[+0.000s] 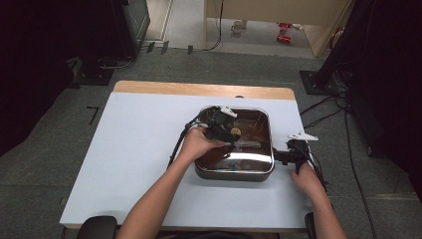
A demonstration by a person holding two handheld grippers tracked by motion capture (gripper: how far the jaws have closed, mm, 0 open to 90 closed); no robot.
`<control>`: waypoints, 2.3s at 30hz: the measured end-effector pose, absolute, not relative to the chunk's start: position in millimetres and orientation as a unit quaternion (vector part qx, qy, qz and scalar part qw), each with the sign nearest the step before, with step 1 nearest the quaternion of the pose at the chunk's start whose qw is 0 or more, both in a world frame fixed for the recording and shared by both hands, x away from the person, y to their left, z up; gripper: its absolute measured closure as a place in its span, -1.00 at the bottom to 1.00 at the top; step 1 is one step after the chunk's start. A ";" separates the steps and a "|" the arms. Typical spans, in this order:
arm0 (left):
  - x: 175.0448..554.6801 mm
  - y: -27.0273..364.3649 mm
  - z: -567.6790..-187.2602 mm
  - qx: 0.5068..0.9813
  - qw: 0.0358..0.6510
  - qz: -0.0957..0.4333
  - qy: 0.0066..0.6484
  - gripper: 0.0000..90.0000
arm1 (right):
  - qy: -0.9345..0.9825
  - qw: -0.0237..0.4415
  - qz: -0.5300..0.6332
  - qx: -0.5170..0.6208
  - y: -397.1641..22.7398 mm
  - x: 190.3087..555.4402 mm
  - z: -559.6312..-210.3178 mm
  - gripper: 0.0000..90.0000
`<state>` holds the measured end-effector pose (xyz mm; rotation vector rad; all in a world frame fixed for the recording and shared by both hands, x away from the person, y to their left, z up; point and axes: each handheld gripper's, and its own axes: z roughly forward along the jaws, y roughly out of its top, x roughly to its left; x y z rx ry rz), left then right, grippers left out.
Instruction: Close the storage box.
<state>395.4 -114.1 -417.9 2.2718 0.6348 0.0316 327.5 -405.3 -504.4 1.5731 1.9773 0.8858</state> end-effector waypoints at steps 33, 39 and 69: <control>399.3 -111.6 -415.7 0.888 0.385 0.005 0.252 0.30 | 0.719 0.230 0.322 0.572 -405.3 327.5 -504.3 -0.73; 397.9 -109.1 -411.6 0.886 0.393 -0.005 0.247 0.04 | 0.719 0.230 0.322 0.572 -405.4 327.5 -504.3 -0.72; 364.3 -15.8 -400.6 0.852 0.436 0.042 0.286 -0.27 | 0.719 0.230 0.322 0.572 -405.4 327.6 -504.3 -0.73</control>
